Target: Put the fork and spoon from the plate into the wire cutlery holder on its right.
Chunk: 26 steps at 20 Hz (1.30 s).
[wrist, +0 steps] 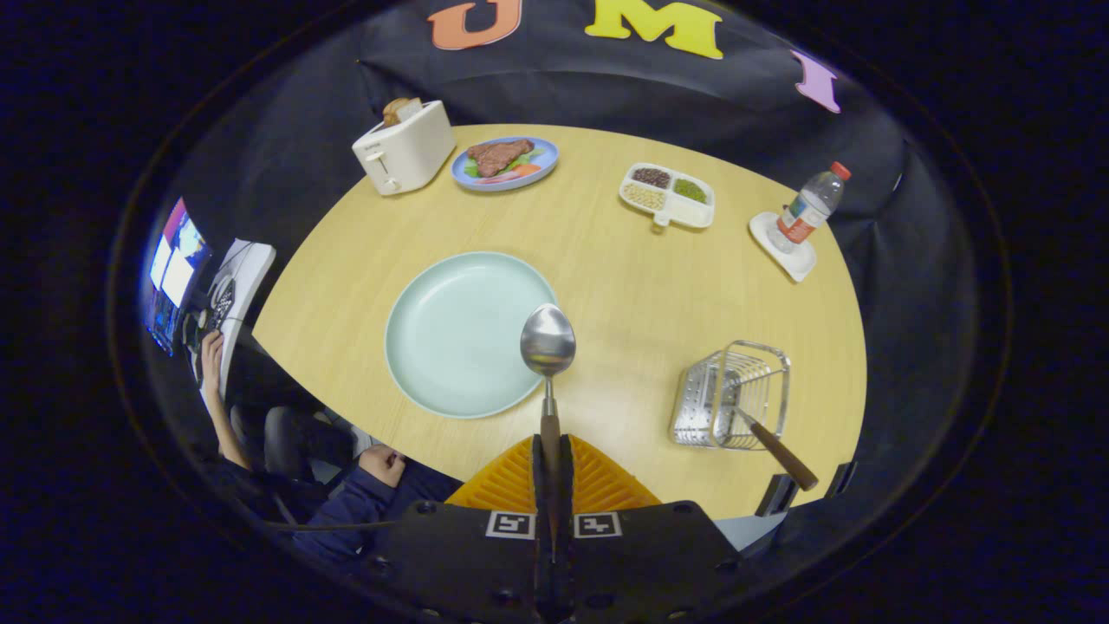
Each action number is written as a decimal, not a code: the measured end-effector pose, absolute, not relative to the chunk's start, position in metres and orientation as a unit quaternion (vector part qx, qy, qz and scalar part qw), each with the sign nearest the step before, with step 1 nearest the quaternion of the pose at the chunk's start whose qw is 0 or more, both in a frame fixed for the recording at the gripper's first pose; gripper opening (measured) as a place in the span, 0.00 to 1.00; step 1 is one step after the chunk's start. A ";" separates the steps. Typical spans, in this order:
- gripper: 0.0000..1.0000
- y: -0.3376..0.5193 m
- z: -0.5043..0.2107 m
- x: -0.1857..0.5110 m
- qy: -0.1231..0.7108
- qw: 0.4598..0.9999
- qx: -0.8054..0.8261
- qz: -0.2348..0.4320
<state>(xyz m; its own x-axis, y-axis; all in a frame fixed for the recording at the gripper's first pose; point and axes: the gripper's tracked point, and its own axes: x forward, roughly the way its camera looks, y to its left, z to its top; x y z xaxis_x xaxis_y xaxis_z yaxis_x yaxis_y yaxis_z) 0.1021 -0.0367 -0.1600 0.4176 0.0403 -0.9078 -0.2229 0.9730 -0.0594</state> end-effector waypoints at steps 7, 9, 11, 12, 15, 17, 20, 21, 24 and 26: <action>0.02 -0.127 -0.118 0.085 0.514 0.856 -0.050 0.013; 0.01 -0.141 -0.125 0.084 0.525 0.850 -0.038 0.001; 0.02 -0.150 -0.137 0.086 0.537 0.843 -0.029 -0.012; 0.02 -0.153 -0.143 0.090 0.538 0.842 -0.028 -0.021; 0.03 -0.159 -0.152 0.098 0.545 0.838 -0.020 -0.032; 0.05 -0.160 -0.155 0.102 0.549 0.835 -0.021 -0.029; 0.14 -0.162 -0.143 0.118 0.515 0.856 -0.029 -0.038; 0.24 -0.162 -0.140 0.121 0.501 0.864 -0.033 -0.038; 0.58 -0.164 -0.122 0.122 0.454 0.887 -0.065 -0.052; 0.81 -0.150 -0.110 0.117 0.426 0.901 -0.066 -0.047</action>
